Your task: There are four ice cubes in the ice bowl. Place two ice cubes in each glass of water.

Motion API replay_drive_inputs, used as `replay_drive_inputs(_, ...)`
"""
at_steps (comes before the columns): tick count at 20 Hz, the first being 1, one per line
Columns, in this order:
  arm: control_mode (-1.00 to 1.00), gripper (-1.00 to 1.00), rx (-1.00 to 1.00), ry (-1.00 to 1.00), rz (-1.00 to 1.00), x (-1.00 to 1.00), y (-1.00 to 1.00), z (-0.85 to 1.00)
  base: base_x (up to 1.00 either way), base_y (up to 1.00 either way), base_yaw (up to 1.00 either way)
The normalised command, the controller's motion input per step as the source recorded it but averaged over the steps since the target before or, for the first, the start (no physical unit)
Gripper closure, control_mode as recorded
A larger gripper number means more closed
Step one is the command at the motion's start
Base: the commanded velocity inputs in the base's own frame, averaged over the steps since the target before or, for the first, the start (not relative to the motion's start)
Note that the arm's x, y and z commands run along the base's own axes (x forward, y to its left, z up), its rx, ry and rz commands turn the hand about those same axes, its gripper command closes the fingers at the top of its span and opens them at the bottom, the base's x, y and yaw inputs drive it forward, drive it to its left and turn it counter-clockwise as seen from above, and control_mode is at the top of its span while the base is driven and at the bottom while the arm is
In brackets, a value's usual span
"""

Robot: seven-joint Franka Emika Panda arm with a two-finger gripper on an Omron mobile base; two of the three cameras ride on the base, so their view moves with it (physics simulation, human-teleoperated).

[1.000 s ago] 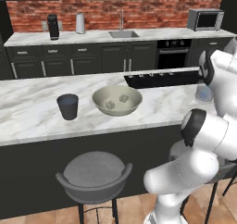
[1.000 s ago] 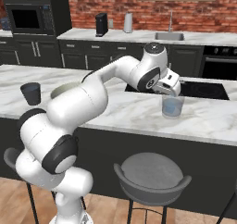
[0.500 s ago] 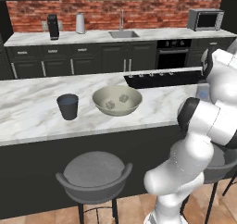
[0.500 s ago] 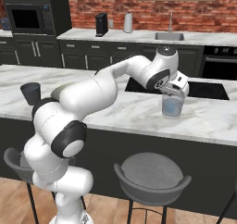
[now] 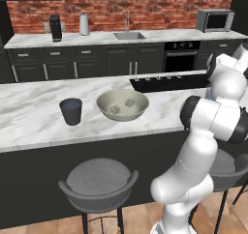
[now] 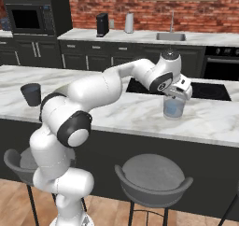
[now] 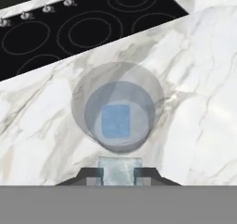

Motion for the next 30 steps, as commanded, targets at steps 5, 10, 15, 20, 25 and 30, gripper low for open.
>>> replay_drive_inputs(5,-1.00,1.00,0.00,0.03,0.00,0.21,-0.19,-0.08,0.00,0.00,0.00)
replay_drive_inputs(10,-1.00,1.00,-0.02,0.06,0.00,0.15,-0.04,-0.03,0.00,0.00,0.00)
replay_drive_inputs(15,-1.00,1.00,-0.07,0.05,0.00,0.12,0.00,-0.06,0.00,0.00,0.00)
replay_drive_inputs(20,-1.00,-1.00,-0.05,0.01,0.00,0.00,0.00,-0.01,0.00,0.00,0.00)
replay_drive_inputs(25,-1.00,-1.00,-0.07,0.00,0.00,0.00,0.01,0.00,0.00,0.00,0.00)
replay_drive_inputs(30,-1.00,-1.00,-0.04,0.00,0.00,-0.37,0.02,0.11,0.00,0.00,0.00)
